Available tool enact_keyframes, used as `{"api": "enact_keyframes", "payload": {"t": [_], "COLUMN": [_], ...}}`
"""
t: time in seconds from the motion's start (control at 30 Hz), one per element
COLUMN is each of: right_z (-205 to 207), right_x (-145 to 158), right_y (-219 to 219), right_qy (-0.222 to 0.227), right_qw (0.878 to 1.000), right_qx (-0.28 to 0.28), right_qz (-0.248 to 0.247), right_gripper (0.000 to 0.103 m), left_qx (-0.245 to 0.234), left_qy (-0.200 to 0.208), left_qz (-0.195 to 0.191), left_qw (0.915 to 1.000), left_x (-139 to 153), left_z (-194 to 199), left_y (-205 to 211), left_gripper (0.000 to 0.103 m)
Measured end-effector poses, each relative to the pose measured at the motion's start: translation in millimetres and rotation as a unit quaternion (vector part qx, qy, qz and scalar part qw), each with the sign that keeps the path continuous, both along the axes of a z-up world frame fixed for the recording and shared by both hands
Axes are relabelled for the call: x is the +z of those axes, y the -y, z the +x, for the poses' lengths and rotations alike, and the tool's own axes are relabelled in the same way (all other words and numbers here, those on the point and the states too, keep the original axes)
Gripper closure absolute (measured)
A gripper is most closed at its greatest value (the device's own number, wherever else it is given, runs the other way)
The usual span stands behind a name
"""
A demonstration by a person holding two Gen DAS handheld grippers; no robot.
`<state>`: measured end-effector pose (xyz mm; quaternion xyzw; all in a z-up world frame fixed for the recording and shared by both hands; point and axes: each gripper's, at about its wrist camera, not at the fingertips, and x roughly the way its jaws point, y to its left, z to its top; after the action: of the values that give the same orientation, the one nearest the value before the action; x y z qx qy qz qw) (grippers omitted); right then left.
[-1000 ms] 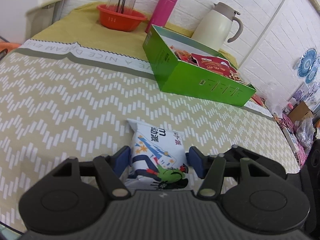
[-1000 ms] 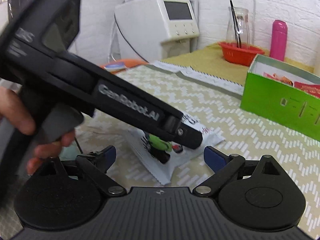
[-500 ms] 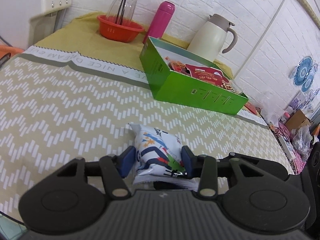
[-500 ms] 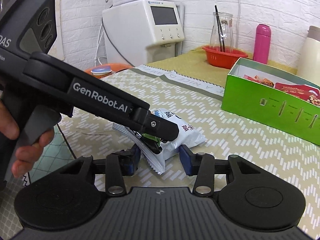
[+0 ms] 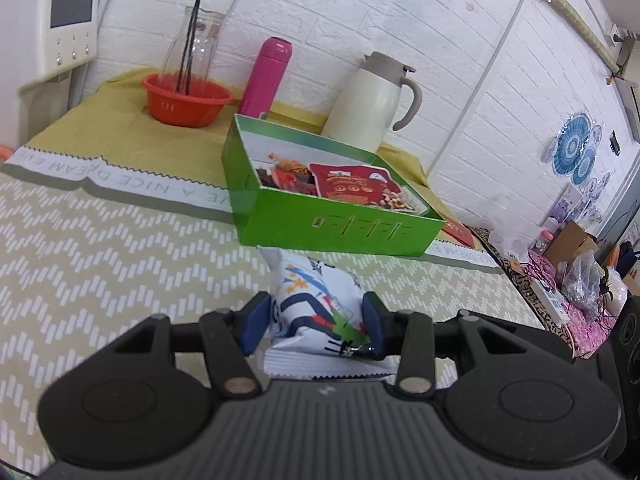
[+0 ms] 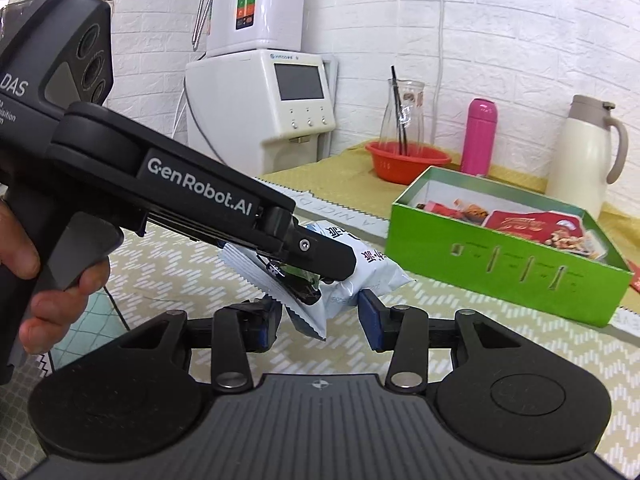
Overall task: Organize snacks
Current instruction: 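Carry the white snack bag into the green box and open both grippers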
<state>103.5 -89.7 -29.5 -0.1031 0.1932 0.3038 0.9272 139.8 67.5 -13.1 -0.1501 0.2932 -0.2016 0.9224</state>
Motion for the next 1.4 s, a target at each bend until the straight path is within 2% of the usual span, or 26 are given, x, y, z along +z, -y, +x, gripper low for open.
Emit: {"api": "enact_keyframes", "payload": {"t": [0.2,0.53,0.73,0.83,1.2,1.23,1.27,1.3,1.37,1.4], "right_z": [14.5,70.4,105.6,120.4,159.9,161.0,160.6,160.7,160.5,159.7], "right_x": [6.3,20.2,24.6,23.1,14.2,13.6,13.4,13.9,15.2,16.2], "right_y": [16.7,46.3,50.8,49.8,35.4,34.2,33.1,32.3,32.4,33.9], "right_qy": [0.029,0.07,0.092,0.088,0.081,0.083,0.089,0.095,0.108,0.112], "right_qw": [0.999,0.996,0.993,0.993,0.992,0.991,0.991,0.989,0.985,0.985], "right_qx": [-0.016,-0.059,-0.078,-0.084,-0.092,-0.092,-0.095,-0.102,-0.119,-0.123], "right_qz": [-0.012,-0.019,-0.012,-0.004,-0.037,-0.04,-0.042,-0.046,-0.054,-0.056], "right_gripper": [0.03,0.03,0.03,0.031,0.03,0.03,0.019,0.0,0.0,0.0], "left_qx": [-0.02,-0.042,-0.014,-0.007,0.013,0.012,0.011,0.012,0.018,0.023], "left_qy": [0.017,0.05,0.086,0.094,0.085,0.083,0.08,0.076,0.075,0.078], "left_qz": [-0.001,0.001,0.0,0.013,0.034,0.036,0.037,0.038,0.037,0.038], "left_qw": [0.9997,0.9979,0.9962,0.9955,0.9957,0.9958,0.996,0.9964,0.9963,0.9959], "left_x": [9.1,27.0,28.6,27.4,12.9,11.2,9.9,8.7,8.0,9.0], "left_z": [20.5,89.2,121.9,137.4,175.1,176.6,178.0,179.5,180.1,179.0], "left_y": [22.4,66.2,81.1,82.4,82.7,82.9,83.0,83.0,81.3,79.6], "left_gripper": [0.061,0.061,0.06,0.06,0.059,0.059,0.059,0.059,0.056,0.051]}}
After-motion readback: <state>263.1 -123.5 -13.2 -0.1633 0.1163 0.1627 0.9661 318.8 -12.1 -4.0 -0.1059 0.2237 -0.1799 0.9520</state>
